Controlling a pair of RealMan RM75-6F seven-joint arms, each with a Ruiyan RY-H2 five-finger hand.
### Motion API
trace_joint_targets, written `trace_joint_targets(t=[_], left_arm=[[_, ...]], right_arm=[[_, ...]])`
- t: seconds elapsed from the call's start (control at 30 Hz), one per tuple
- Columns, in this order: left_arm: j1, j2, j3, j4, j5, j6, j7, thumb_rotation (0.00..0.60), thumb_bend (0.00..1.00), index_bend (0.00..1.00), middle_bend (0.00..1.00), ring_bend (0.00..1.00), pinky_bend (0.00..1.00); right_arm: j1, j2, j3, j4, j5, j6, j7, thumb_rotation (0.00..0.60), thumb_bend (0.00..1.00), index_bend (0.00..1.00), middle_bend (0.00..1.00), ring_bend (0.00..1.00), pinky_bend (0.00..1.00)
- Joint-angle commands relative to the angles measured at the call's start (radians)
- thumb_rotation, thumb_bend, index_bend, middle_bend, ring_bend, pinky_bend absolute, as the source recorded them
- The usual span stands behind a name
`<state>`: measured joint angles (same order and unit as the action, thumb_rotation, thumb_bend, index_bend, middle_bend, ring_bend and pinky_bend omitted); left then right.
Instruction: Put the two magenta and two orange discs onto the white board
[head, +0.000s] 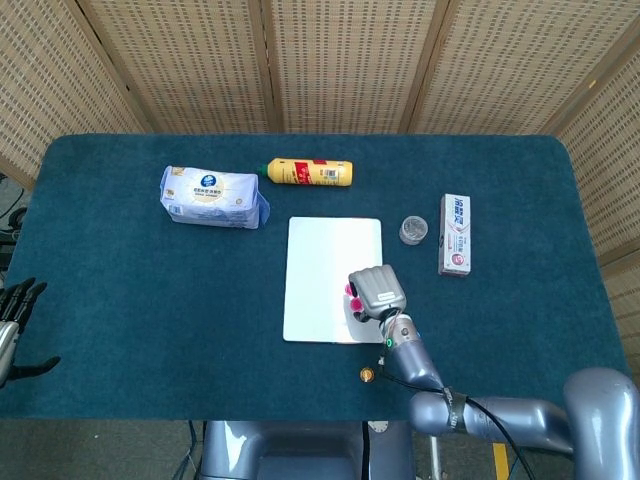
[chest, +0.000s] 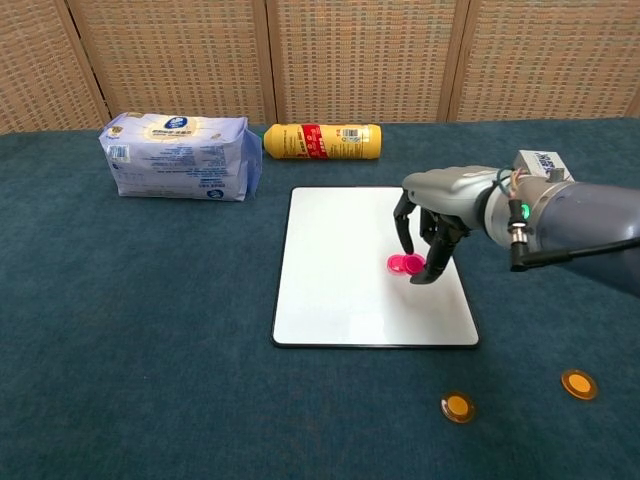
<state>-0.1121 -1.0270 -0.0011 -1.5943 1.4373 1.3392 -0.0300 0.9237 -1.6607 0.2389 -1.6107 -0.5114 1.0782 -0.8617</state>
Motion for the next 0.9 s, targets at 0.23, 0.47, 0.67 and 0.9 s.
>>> trace_joint_targets(t=[0.23, 0.47, 0.67, 0.9], left_arm=[[-0.001, 0.001, 0.0, 0.003, 0.0, -0.003, -0.005, 0.6, 0.0, 0.0, 0.0, 0.0, 0.0], [-0.001, 0.001, 0.0, 0.001, 0.0, -0.001, -0.003, 0.6, 0.0, 0.0, 0.0, 0.0, 0.0], [0.0, 0.003, 0.005, 0.0, 0.011, 0.002, -0.006, 0.6, 0.0, 0.0, 0.0, 0.0, 0.0], [0.011, 0.004, 0.013, -0.004, 0.035, 0.03, -0.008, 0.6, 0.0, 0.0, 0.0, 0.0, 0.0]], right_arm=[[0.013, -0.016, -0.02, 0.008, 0.02, 0.009, -0.006, 0.6, 0.25, 0.32, 0.85, 0.87, 1.0], [0.001, 0.026, -0.026, -0.06, -0.025, 0.029, 0.03, 0.6, 0.25, 0.3, 0.85, 0.87, 1.0], [-0.087, 0.153, -0.111, -0.202, -0.173, 0.062, 0.112, 0.6, 0.26, 0.31, 0.85, 0.87, 1.0], [-0.211, 0.285, -0.263, -0.25, -0.361, 0.052, 0.248, 0.6, 0.26, 0.36, 0.85, 0.87, 1.0]])
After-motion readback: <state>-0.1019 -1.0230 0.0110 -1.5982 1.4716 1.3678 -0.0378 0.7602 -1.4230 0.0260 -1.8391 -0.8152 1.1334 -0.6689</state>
